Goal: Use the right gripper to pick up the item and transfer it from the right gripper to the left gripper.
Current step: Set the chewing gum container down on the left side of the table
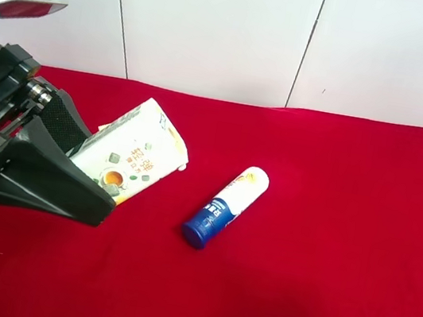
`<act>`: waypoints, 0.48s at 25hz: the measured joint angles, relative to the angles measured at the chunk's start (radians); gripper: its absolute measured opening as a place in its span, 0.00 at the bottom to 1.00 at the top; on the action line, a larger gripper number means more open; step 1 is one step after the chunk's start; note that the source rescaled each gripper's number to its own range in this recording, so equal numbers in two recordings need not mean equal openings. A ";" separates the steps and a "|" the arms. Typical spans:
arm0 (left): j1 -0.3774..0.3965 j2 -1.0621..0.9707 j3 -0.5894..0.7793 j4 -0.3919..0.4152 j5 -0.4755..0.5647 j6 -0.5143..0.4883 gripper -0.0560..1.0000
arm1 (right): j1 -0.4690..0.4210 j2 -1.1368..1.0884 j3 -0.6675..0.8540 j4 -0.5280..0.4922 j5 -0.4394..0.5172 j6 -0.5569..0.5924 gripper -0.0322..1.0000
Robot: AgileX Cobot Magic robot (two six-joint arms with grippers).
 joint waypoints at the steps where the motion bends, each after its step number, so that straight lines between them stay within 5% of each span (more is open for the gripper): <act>1: 0.000 0.000 0.000 0.000 0.000 0.000 0.05 | 0.000 -0.036 0.003 -0.013 -0.010 0.019 1.00; 12: 0.000 0.000 0.000 0.000 0.000 0.000 0.05 | 0.000 -0.123 0.008 -0.028 -0.023 0.050 1.00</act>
